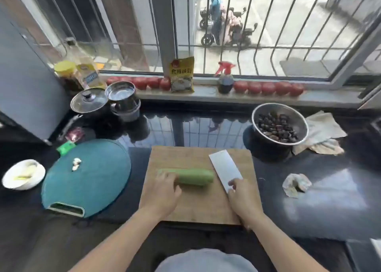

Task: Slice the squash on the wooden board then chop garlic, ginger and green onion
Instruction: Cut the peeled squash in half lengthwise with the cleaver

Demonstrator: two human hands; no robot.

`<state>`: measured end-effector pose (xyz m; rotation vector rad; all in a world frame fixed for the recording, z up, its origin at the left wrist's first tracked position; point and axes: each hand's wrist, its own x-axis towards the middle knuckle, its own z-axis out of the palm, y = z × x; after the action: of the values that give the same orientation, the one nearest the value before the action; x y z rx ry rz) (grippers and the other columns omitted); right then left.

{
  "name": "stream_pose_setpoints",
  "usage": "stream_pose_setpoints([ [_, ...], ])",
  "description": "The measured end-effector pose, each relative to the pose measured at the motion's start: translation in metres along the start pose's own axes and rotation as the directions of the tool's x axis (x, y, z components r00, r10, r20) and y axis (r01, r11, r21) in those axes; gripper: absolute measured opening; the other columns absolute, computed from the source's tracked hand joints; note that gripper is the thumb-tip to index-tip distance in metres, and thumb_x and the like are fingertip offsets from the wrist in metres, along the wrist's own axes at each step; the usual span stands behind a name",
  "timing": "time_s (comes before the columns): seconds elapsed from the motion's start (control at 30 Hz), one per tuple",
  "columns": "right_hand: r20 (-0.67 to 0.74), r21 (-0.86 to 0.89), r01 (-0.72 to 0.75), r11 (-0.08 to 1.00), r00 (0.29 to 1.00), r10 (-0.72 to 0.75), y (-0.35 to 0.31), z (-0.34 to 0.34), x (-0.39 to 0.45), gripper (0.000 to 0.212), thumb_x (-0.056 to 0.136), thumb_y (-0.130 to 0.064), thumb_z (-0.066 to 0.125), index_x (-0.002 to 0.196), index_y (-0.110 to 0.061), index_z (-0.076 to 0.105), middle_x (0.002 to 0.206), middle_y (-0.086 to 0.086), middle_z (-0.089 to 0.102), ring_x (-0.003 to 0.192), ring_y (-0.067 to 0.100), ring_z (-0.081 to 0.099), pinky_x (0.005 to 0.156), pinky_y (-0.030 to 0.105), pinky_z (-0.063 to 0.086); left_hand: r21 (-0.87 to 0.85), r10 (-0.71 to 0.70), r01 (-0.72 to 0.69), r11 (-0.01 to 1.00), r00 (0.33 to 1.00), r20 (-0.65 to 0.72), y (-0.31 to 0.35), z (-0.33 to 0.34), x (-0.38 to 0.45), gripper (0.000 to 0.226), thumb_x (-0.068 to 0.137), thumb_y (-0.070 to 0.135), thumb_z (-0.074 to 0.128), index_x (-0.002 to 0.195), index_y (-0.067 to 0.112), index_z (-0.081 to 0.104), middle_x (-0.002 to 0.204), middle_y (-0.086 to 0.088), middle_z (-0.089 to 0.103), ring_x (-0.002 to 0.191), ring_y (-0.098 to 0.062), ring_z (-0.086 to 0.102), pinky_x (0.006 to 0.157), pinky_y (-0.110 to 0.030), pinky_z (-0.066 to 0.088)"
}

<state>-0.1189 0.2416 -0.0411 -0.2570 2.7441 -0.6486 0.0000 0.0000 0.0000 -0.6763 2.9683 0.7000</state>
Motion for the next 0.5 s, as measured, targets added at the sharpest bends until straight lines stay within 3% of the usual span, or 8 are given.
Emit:
stream_pose_setpoints([
  [0.1, 0.001, -0.009, -0.018, 1.0, 1.0, 0.018, 0.015, 0.01, -0.011, 0.021, 0.086, -0.024, 0.05, 0.095, -0.02, 0.068, 0.098, 0.002, 0.062, 0.094, 0.025, 0.057, 0.076, 0.04, 0.052, 0.209, 0.069, -0.102, 0.973, 0.985, 0.159, -0.002, 0.026, 0.005, 0.063, 0.091, 0.032, 0.052, 0.152, 0.025, 0.038, 0.152, -0.007, 0.041, 0.142, -0.028, 0.033, 0.118, -0.042, 0.029],
  [0.17, 0.022, -0.008, -0.047, 0.999, 0.999, 0.047, 0.02, 0.012, -0.016, 0.019, 0.089, -0.015, 0.052, 0.101, -0.013, 0.067, 0.106, 0.006, 0.059, 0.1, 0.027, 0.054, 0.084, 0.041, 0.049, 0.239, 0.077, -0.13, 0.962, 0.973, 0.219, 0.002, 0.035, 0.018, 0.075, 0.091, 0.03, 0.054, 0.159, 0.027, 0.022, 0.164, -0.012, 0.023, 0.151, -0.031, 0.018, 0.123, -0.045, 0.016],
  [0.23, -0.005, -0.017, -0.038, 0.999, 0.999, 0.038, 0.023, 0.012, -0.014, 0.018, 0.092, -0.017, 0.054, 0.105, -0.011, 0.065, 0.111, 0.007, 0.056, 0.105, 0.027, 0.05, 0.089, 0.038, 0.044, 0.293, 0.111, -0.19, 0.937, 0.957, 0.267, 0.004, 0.047, 0.038, 0.083, 0.091, 0.029, 0.058, 0.161, 0.027, 0.014, 0.167, -0.014, 0.016, 0.154, -0.033, 0.013, 0.124, -0.047, 0.01],
  [0.37, 0.015, -0.051, -0.064, 0.997, 0.998, 0.065, 0.024, 0.014, -0.008, 0.023, 0.097, -0.033, 0.05, 0.113, -0.016, 0.056, 0.114, 0.005, 0.052, 0.108, 0.027, 0.044, 0.084, 0.04, 0.046, 0.376, 0.104, -0.24, 0.895, 0.932, 0.347, 0.005, 0.07, 0.074, 0.089, 0.089, 0.038, 0.065, 0.161, 0.026, 0.013, 0.157, -0.011, 0.036, 0.146, -0.031, 0.03, 0.123, -0.048, 0.018],
  [0.5, 0.095, -0.128, -0.041, 0.991, 0.994, 0.054, 0.032, 0.022, -0.005, 0.031, 0.095, -0.028, 0.051, 0.126, -0.023, 0.051, 0.122, 0.002, 0.053, 0.111, 0.024, 0.047, 0.088, 0.038, 0.046, 0.384, 0.151, -0.273, 0.882, 0.935, 0.32, 0.0, 0.079, 0.094, 0.065, 0.083, 0.038, 0.066, 0.144, 0.026, 0.044, 0.124, -0.004, 0.06, 0.115, -0.029, 0.053, 0.097, -0.04, 0.04],
])
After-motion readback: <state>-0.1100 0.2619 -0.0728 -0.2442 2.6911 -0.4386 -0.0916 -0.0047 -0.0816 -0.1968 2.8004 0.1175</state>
